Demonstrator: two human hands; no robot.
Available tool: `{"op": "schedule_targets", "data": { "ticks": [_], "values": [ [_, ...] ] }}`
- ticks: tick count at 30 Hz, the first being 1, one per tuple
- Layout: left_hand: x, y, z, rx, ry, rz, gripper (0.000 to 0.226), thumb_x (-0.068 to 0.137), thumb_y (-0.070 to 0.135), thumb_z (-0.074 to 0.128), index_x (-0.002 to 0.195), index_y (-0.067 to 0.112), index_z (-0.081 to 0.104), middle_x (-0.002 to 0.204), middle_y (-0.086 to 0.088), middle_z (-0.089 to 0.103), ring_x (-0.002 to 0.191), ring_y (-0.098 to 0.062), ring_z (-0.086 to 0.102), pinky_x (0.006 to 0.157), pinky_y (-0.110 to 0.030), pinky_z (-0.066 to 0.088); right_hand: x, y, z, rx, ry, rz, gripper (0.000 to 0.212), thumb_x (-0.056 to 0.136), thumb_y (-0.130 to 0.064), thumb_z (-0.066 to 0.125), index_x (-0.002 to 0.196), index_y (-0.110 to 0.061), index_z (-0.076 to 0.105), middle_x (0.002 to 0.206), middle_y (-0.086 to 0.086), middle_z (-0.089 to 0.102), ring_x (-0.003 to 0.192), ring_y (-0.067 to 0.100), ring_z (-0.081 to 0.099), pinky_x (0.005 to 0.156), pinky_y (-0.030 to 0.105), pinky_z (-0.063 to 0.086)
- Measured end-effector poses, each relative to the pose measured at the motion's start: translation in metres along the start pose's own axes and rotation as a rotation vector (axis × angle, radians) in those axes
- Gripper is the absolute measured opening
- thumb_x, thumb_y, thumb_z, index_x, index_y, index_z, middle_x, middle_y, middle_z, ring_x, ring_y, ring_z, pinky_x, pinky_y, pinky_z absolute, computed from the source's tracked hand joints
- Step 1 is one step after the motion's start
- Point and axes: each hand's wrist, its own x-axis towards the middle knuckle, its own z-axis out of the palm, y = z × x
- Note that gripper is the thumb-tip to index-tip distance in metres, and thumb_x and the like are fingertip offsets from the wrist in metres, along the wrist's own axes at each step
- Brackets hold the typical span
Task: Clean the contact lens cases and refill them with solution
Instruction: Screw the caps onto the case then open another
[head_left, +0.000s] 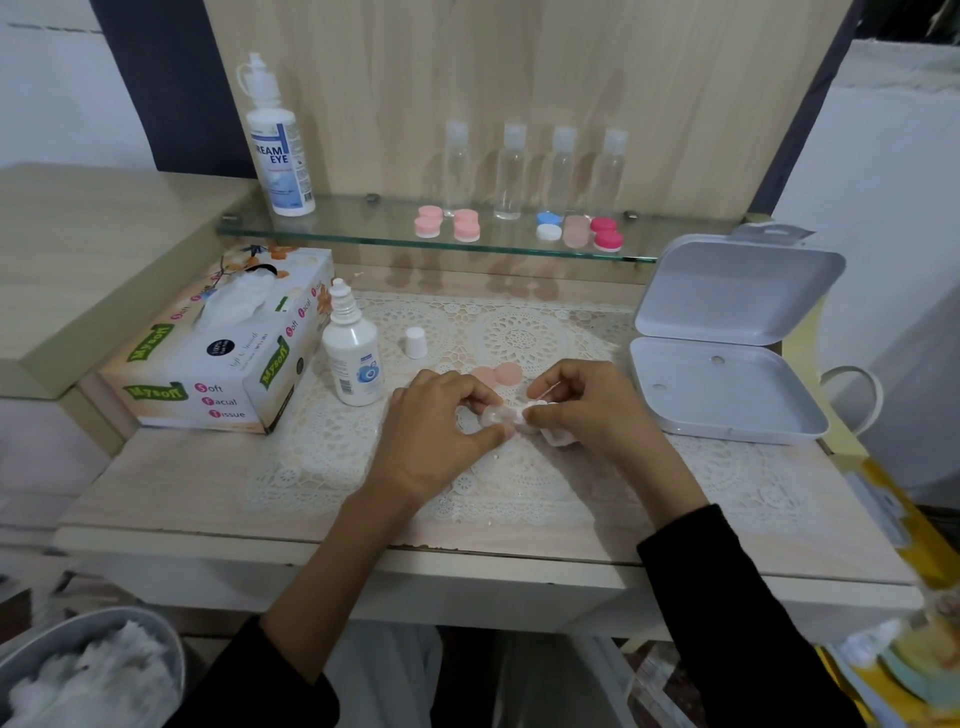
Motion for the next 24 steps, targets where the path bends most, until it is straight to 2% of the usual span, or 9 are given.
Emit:
{"op": "schedule_targets", "data": {
  "ticks": [2,5,11,14,17,21,24],
  "values": [
    [0.000,0.001,0.000,0.009,-0.005,-0.003,0.032,0.063,0.055,0.065,0.087,0.034,0.067,0.085,0.019,0.064,0.093,-0.005,0.051,0.087,-0.042,0.045,0.003,-0.006,-0.001,-0.023,-0.050,0.042,0.017,0.070,0.001,0.077,0.079,-0.012,0.068,0.054,-0.002,0.062,0.044,0.001,0.056,0.046,0.016,0.043],
    [0.001,0.002,0.000,0.013,-0.006,-0.006,0.031,0.064,0.054,0.064,0.087,0.034,0.067,0.085,0.019,0.064,0.093,-0.004,0.051,0.087,-0.042,0.045,0.005,-0.010,0.002,-0.033,-0.056,0.053,0.017,0.068,0.006,0.072,0.075,-0.008,0.066,0.054,0.006,0.063,0.040,0.006,0.056,0.043,0.017,0.042],
    [-0.001,0.002,-0.001,0.011,-0.003,0.002,0.029,0.064,0.053,0.064,0.086,0.035,0.067,0.085,0.017,0.065,0.093,-0.007,0.052,0.086,-0.042,0.046,-0.001,-0.010,0.013,-0.114,0.075,-0.063,0.018,0.065,0.004,0.073,0.069,-0.011,0.064,0.051,-0.002,0.058,0.038,-0.002,0.052,0.040,0.008,0.034],
    [0.000,0.003,-0.001,0.009,0.000,-0.002,0.035,0.061,0.059,0.059,0.086,0.035,0.067,0.085,0.017,0.065,0.093,-0.006,0.052,0.086,-0.042,0.046,-0.003,-0.004,0.019,-0.150,0.151,-0.137,0.018,0.064,-0.001,0.075,0.066,-0.014,0.063,0.053,-0.005,0.056,0.047,0.002,0.052,0.047,0.014,0.036],
    [-0.001,0.004,-0.001,0.011,0.008,-0.010,0.033,0.062,0.054,0.063,0.087,0.033,0.067,0.086,0.017,0.065,0.094,-0.006,0.053,0.087,-0.042,0.045,-0.004,0.002,0.025,-0.130,0.204,-0.171,0.015,0.063,-0.004,0.073,0.066,-0.014,0.063,0.054,-0.003,0.058,0.055,0.014,0.056,0.052,0.022,0.036],
    [-0.001,0.004,-0.001,0.005,0.012,-0.011,0.029,0.064,0.049,0.068,0.087,0.031,0.067,0.086,0.017,0.065,0.095,-0.007,0.053,0.088,-0.043,0.045,-0.011,0.009,0.033,-0.116,0.308,-0.260,0.015,0.065,-0.005,0.071,0.068,-0.015,0.061,0.057,-0.005,0.058,0.057,0.009,0.054,0.051,0.015,0.035],
    [-0.001,0.003,-0.001,-0.004,0.016,-0.004,0.028,0.065,0.048,0.071,0.087,0.030,0.068,0.085,0.018,0.065,0.095,-0.006,0.053,0.088,-0.042,0.045,-0.017,0.016,0.039,-0.118,0.367,-0.368,0.015,0.070,-0.001,0.064,0.073,-0.014,0.058,0.065,-0.004,0.059,0.063,0.010,0.054,0.055,0.018,0.036]
  ]
}}
